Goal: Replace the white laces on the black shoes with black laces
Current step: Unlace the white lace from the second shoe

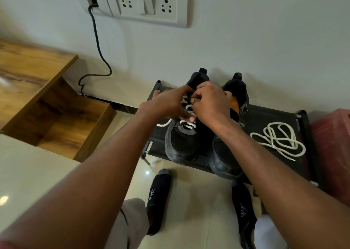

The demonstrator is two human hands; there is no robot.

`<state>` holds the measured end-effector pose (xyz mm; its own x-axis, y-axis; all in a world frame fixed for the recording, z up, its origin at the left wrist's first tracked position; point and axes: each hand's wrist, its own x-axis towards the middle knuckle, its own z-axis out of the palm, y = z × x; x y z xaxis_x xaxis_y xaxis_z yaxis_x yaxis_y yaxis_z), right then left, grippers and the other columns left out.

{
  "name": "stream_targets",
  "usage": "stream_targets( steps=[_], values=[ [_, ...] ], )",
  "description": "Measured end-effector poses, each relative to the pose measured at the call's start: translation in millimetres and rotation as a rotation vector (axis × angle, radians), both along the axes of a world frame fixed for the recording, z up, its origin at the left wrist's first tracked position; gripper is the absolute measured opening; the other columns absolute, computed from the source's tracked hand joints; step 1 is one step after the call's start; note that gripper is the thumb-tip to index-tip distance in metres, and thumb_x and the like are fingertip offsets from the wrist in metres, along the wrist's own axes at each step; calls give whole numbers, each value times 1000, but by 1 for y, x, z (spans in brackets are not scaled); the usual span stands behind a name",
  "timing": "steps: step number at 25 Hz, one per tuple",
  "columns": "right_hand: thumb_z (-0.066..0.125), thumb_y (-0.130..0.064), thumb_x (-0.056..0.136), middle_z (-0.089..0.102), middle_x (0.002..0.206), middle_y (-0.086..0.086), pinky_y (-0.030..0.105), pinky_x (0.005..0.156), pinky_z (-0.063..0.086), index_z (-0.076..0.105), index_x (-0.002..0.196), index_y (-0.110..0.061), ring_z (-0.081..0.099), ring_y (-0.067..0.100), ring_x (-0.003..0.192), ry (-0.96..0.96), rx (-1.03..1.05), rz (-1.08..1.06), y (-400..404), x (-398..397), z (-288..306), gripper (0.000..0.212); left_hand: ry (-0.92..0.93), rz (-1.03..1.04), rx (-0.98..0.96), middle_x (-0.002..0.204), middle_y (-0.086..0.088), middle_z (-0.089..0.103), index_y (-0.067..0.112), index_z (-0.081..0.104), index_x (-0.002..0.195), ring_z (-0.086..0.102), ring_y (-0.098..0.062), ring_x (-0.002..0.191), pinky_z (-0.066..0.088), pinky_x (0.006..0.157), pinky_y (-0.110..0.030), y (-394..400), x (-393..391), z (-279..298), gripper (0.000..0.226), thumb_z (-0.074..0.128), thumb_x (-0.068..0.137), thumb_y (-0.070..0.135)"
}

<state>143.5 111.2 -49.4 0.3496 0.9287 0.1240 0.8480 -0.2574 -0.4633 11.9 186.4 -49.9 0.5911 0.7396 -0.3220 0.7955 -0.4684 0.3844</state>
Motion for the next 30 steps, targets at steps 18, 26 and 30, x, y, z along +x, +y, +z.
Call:
stream_targets(
  steps=[18, 26, 30],
  values=[
    [71, -16, 92, 62, 113, -9, 59, 110, 32, 75, 83, -26, 60, 15, 104, 66, 68, -45, 2, 9, 13, 14, -48, 78, 38, 150, 2, 55, 47, 25, 149, 50, -28, 138, 14, 117, -55, 2, -7, -3, 109, 88, 63, 68],
    [68, -18, 95, 35, 160, 1, 64, 112, 35, 59, 138, -23, 30, 26, 150, -133, 111, 96, -5, 13, 16, 44, -61, 74, 32, 149, 1, 57, 38, 23, 152, 49, -28, 140, 11, 121, -63, 0, -6, -2, 106, 88, 71, 58],
    [66, -20, 98, 27, 167, -4, 69, 118, 19, 74, 121, -28, 19, 24, 155, -197, -85, 201, -2, 13, 2, 25, -92, 38, -26, 152, 6, 55, 40, 20, 157, 44, -27, 145, 11, 121, -63, -2, -2, 0, 112, 89, 70, 56]
  ],
)
